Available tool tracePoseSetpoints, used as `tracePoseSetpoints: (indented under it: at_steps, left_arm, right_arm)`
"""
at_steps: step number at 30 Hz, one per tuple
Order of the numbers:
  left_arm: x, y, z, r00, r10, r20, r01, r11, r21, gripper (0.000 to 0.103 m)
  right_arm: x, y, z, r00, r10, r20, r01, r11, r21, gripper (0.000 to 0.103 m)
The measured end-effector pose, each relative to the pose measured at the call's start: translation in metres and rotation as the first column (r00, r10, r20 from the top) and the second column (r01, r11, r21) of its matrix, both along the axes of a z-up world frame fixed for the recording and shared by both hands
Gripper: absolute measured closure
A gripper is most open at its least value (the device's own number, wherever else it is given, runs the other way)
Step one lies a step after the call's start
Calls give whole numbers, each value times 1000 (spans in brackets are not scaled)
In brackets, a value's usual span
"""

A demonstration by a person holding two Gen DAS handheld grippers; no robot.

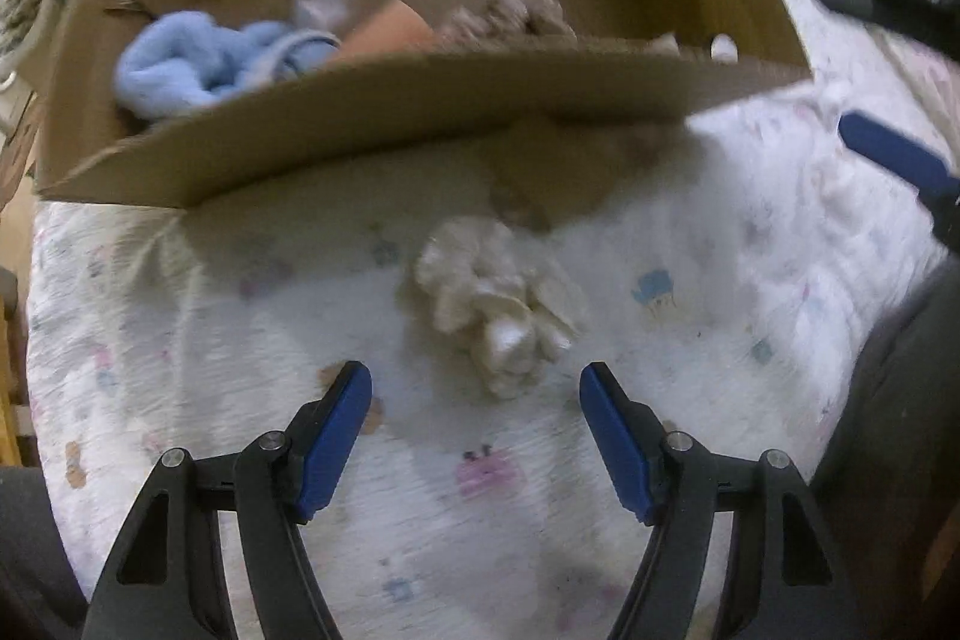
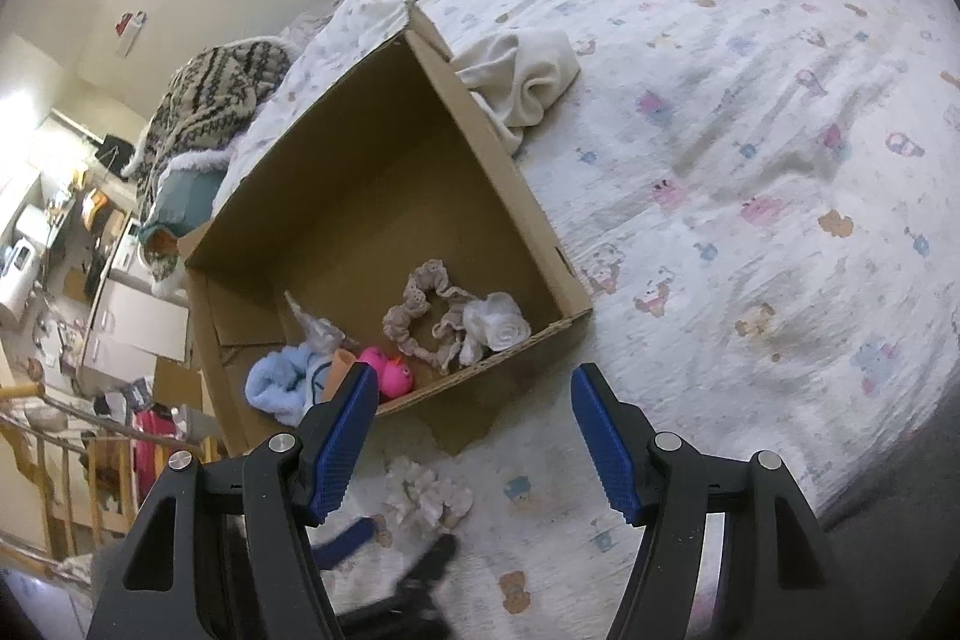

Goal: Organize soft objects

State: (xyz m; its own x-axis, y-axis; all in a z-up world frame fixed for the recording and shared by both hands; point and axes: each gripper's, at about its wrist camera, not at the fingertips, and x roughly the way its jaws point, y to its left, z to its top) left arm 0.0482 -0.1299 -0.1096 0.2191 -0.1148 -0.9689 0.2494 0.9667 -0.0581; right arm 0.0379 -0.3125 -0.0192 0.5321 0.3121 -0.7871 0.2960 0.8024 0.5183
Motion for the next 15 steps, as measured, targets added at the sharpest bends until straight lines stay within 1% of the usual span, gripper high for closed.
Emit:
tracePoseSetpoints:
  at_steps: [1, 2, 3, 4, 5, 6, 7, 8, 9, 13, 15]
  left_arm:
    - [0, -3, -2, 1000, -6, -2, 6, 1000, 1, 35]
    - [0, -5, -3, 1000, -11, -3, 11, 1000, 8, 40]
    - [-1, -7, -3, 1000, -17, 3, 17, 1000, 10, 48]
    - [-2, -9, -3, 1000, -25, 11, 25, 1000, 3, 53]
    - [-1, -11, -2, 999, -33, 13, 33, 999, 2, 62]
    - [-2, -11, -3, 999, -40, 13, 40, 999, 2, 74]
    - [-1, -10, -3, 999, -42, 8, 42, 999, -5, 80]
    - [0, -10, -3, 999, -41, 4, 41, 999, -8, 90]
    - [0, -7, -3, 999, -39, 1, 39, 999, -9, 94]
    - [3, 7, 1, 999, -12, -38, 8, 995, -97, 96]
    - [3, 12, 5, 999, -2, -33, -2, 993, -115, 96]
  right_arm:
    - [0, -1, -1, 1000, -3, -4, 3, 1000, 6, 33]
    - [0, -2, -2, 1000, -6, -7, 6, 1000, 9, 33]
    - [0, -3, -3, 1000, -8, -10, 8, 1000, 11, 33]
    - [0, -3, -3, 1000, -9, -11, 9, 1000, 12, 32]
    - [0, -3, -3, 1000, -11, -13, 11, 1000, 10, 33]
    - [0, -3, -3, 1000, -17, -12, 17, 1000, 5, 33]
    - [-1, -4, -3, 1000, -21, -9, 21, 1000, 4, 33]
    - [0, -4, -3, 1000, -20, -7, 20, 1000, 12, 33]
    - [0, -4, -3, 1000, -20, -7, 21, 1000, 18, 33]
    - [2, -5, -6, 1000, -21, -21, 22, 999, 28, 33]
    - [1, -5, -7, 999, -21, -24, 22, 999, 31, 33]
